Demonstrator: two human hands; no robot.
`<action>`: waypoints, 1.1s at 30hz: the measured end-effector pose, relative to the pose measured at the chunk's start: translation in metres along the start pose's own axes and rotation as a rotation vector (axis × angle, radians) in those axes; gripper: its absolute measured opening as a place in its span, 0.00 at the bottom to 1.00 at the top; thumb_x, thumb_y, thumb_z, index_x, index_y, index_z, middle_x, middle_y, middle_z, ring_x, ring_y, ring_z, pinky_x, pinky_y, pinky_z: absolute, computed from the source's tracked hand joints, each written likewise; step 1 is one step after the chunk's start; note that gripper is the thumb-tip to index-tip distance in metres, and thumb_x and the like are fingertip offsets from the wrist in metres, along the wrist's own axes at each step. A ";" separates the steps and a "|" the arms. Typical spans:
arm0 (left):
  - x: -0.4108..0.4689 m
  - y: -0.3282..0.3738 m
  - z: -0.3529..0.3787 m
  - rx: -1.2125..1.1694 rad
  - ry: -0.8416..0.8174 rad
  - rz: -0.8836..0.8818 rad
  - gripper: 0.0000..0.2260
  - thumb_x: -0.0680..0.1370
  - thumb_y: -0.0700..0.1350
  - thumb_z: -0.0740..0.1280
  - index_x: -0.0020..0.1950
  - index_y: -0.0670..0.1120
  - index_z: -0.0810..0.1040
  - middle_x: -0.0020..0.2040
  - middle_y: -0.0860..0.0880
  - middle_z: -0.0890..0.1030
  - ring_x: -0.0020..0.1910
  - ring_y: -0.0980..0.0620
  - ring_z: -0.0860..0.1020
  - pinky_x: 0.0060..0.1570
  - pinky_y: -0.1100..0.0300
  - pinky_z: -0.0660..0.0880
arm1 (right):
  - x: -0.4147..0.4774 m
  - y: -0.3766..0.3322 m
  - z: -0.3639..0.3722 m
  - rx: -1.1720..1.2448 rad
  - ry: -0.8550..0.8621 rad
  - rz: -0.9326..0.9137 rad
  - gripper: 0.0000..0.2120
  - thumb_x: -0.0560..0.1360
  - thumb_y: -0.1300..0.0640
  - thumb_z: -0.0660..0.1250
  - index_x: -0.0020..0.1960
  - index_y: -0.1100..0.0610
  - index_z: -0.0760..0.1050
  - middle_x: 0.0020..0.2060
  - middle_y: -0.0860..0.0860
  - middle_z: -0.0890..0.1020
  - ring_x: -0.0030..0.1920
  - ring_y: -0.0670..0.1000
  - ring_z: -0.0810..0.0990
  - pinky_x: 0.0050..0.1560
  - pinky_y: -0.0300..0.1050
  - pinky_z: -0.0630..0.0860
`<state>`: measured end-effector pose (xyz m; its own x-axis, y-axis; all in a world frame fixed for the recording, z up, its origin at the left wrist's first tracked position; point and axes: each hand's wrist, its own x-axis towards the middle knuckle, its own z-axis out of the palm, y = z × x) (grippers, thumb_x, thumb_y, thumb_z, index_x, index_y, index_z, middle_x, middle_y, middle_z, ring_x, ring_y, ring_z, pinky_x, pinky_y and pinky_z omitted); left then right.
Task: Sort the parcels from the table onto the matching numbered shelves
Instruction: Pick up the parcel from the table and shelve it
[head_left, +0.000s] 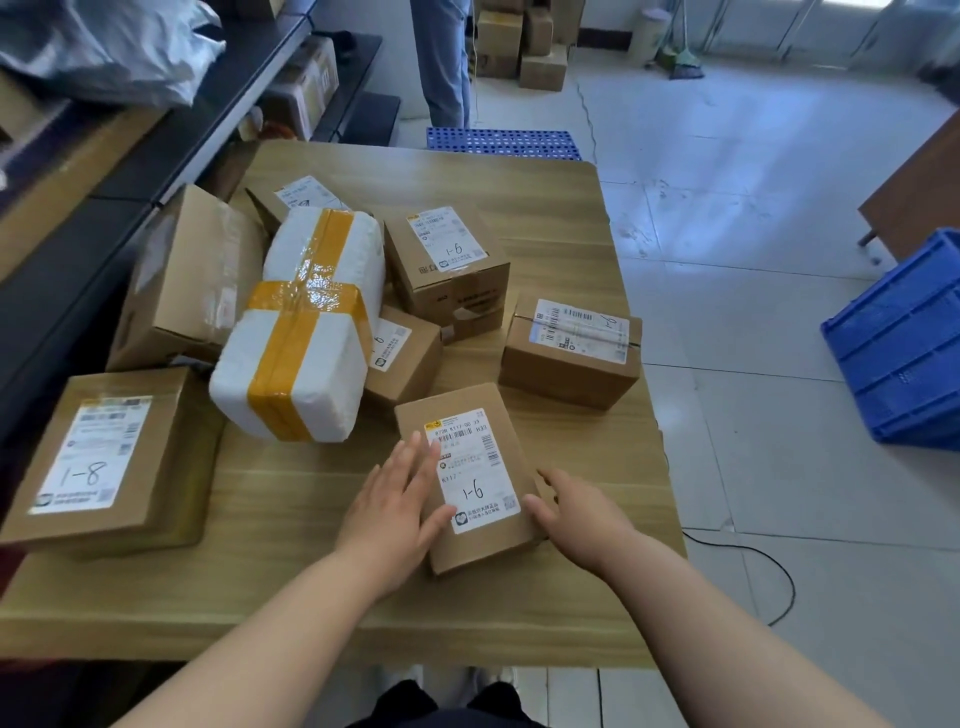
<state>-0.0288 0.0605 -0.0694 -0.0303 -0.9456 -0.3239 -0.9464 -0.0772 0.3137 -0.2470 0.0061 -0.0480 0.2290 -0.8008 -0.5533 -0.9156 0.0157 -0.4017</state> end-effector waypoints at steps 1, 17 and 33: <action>-0.004 0.000 0.002 -0.050 0.011 -0.020 0.36 0.80 0.61 0.53 0.77 0.52 0.34 0.78 0.52 0.35 0.77 0.53 0.38 0.76 0.56 0.42 | 0.003 0.001 0.000 0.054 0.005 -0.015 0.30 0.80 0.42 0.58 0.77 0.50 0.55 0.72 0.51 0.69 0.69 0.53 0.70 0.66 0.52 0.70; -0.038 0.029 0.037 -0.443 0.001 -0.069 0.56 0.70 0.60 0.73 0.64 0.64 0.20 0.75 0.54 0.27 0.78 0.51 0.42 0.73 0.59 0.48 | -0.014 0.025 0.029 0.608 -0.045 -0.075 0.27 0.69 0.48 0.75 0.62 0.52 0.66 0.57 0.43 0.76 0.56 0.44 0.76 0.57 0.40 0.72; -0.025 0.090 -0.050 -0.756 0.674 0.086 0.43 0.69 0.54 0.71 0.75 0.59 0.47 0.75 0.60 0.54 0.73 0.70 0.51 0.69 0.74 0.50 | -0.013 -0.008 -0.047 1.202 -0.061 -0.497 0.38 0.65 0.46 0.72 0.72 0.45 0.63 0.62 0.46 0.80 0.63 0.48 0.78 0.65 0.49 0.72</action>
<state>-0.0973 0.0610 0.0117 0.3200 -0.9206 0.2238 -0.4914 0.0407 0.8700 -0.2581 -0.0118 -0.0034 0.4996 -0.8481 -0.1765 0.1311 0.2754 -0.9523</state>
